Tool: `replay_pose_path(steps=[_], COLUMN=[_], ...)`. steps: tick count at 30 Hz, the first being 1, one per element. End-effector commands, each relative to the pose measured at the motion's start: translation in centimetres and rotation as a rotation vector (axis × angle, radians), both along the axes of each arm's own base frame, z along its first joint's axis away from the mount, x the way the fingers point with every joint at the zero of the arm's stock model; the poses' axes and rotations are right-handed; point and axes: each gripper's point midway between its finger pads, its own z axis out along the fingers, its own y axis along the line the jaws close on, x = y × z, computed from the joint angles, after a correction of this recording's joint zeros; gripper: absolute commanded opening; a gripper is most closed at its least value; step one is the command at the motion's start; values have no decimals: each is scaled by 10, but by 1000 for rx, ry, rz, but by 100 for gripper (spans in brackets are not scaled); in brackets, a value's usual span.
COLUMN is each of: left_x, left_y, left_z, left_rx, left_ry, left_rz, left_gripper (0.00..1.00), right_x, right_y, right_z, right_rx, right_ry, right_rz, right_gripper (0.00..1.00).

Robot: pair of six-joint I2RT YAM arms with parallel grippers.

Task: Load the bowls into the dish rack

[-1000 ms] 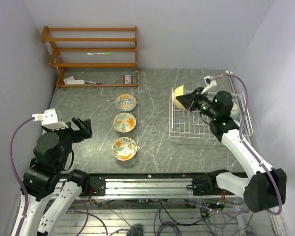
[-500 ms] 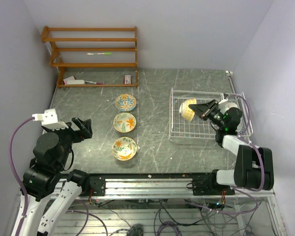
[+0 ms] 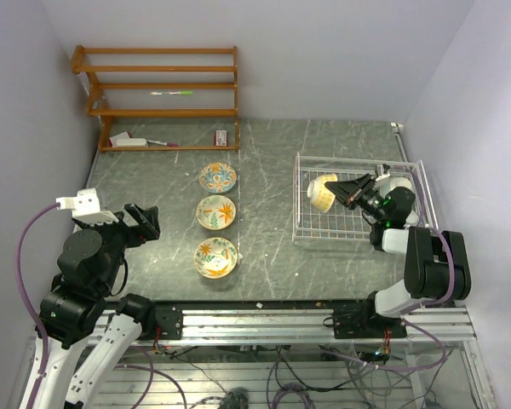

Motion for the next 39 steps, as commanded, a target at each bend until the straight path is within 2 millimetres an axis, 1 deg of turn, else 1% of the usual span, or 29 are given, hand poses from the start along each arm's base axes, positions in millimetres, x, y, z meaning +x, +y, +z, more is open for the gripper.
replay_pose_path(steps=[1, 8, 12, 16, 20, 22, 25, 31, 36, 39], left_x=[-1, -1, -2, -3, -3, -3, -3, -5, -6, -6], left_y=[0, 1, 2, 2, 3, 3, 2, 3, 3, 3], left_z=[11, 11, 12, 13, 13, 13, 12, 14, 14, 14], left_rx=[-2, 2, 2, 1, 0, 0, 0, -8, -9, -10], left_ry=[-28, -31, -37, -41, -44, -44, -43, -51, -53, -54], left_rz=[-6, -4, -2, -1, 1, 1, 0, 0, 2, 1], left_gripper=[98, 98, 98, 98, 98, 98, 98, 98, 98, 98], right_x=[11, 18, 19, 20, 22, 22, 22, 20, 19, 20], right_y=[-6, -10, -13, -20, -30, -35, -42, -54, -58, -69], right_z=[-1, -31, -42, -51, -56, -58, -56, -59, -58, -60], right_rx=[-18, -50, -78, -120, -203, -243, -295, -356, -389, -451], right_ry=[-18, 79, 115, 159, 194, 209, 209, 238, 236, 256], right_rz=[-22, -36, -55, -91, -144, -171, -206, -262, -281, -328], right_gripper=[2, 4, 6, 12, 26, 30, 32, 33, 34, 34])
